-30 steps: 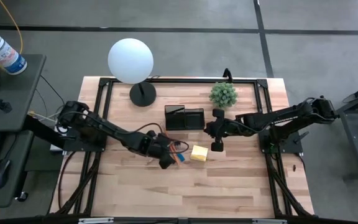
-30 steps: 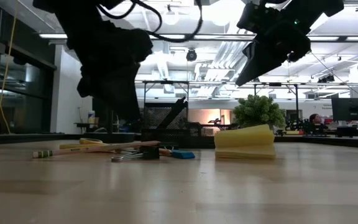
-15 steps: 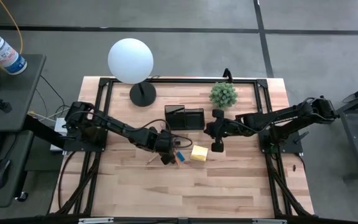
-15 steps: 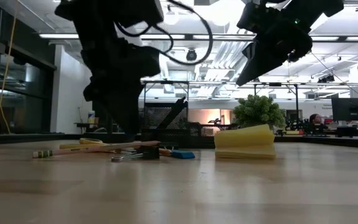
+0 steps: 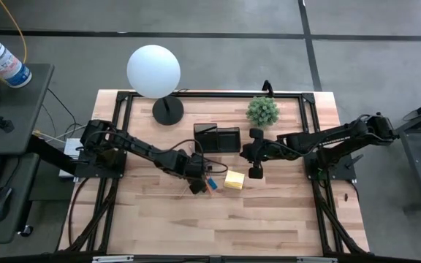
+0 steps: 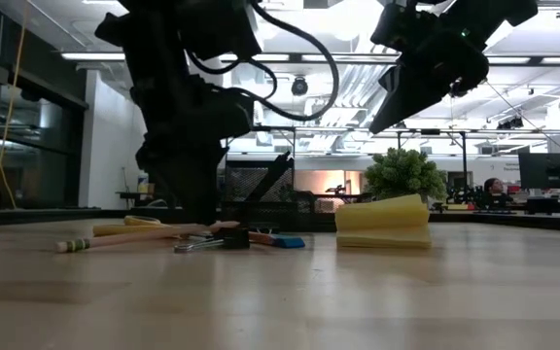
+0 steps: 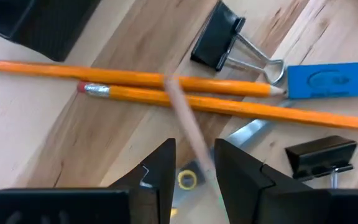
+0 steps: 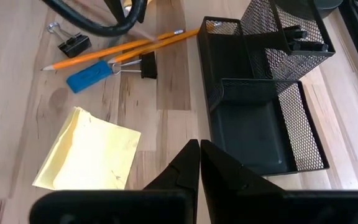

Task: Pick and place office supplies into organizer
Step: Put the pink pencil into the black organizer

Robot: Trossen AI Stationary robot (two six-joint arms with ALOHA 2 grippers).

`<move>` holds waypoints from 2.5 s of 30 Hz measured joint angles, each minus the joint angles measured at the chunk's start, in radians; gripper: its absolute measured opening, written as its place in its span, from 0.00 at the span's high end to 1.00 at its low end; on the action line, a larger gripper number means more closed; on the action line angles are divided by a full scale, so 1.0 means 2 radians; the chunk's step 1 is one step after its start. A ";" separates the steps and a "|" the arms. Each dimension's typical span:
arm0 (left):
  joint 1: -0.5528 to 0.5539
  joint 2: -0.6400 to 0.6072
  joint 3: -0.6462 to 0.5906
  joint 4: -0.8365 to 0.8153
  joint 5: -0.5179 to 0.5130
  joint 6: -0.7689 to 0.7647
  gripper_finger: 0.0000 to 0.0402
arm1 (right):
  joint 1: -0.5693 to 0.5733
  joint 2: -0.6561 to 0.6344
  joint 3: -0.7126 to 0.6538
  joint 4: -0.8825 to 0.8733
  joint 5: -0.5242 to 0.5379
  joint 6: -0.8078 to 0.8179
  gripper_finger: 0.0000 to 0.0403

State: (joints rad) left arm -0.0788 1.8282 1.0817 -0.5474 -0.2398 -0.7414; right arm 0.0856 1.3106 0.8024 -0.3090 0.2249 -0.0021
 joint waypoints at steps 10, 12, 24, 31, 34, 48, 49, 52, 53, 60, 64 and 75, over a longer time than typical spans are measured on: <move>0.000 0.000 0.000 0.004 0.002 0.002 0.76 | 0.000 0.000 0.000 0.000 0.000 0.000 0.97; 0.000 0.001 0.000 0.005 0.002 0.002 0.76 | 0.000 0.000 0.000 0.000 0.000 0.000 0.97; 0.001 0.003 0.000 0.013 -0.012 0.000 0.76 | 0.000 0.000 0.000 0.000 0.000 0.001 0.97; 0.001 0.010 0.000 0.009 -0.012 0.000 0.76 | 0.000 0.000 0.000 0.000 0.000 0.001 0.97; 0.001 0.022 0.000 0.018 -0.008 0.000 0.76 | 0.000 0.000 0.000 0.000 0.000 0.001 0.97; 0.000 0.027 0.001 0.021 -0.017 0.015 0.90 | 0.000 0.000 0.000 0.000 0.000 0.001 0.97; 0.000 0.027 0.001 0.021 -0.017 0.017 0.93 | 0.000 0.000 0.000 0.000 0.000 0.001 0.97; 0.000 0.027 0.001 0.021 -0.015 0.021 0.98 | 0.000 0.000 0.000 0.000 0.000 0.001 0.97; 0.000 0.027 0.001 0.021 -0.014 0.021 0.97 | 0.000 0.000 0.000 0.000 0.000 0.001 0.97; 0.000 0.028 0.024 -0.045 -0.007 0.042 0.98 | 0.000 0.000 0.000 0.000 0.000 0.001 0.97; 0.000 0.028 0.062 -0.091 -0.014 0.061 0.97 | 0.000 0.000 0.000 0.000 0.000 0.001 0.97; 0.000 0.028 0.172 -0.225 -0.115 0.131 0.99 | 0.000 0.000 0.000 -0.018 0.000 0.018 0.97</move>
State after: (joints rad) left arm -0.0788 1.8839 1.4253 -0.9975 -0.4689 -0.4796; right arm 0.0856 1.3106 0.8024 -0.3459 0.2245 0.0337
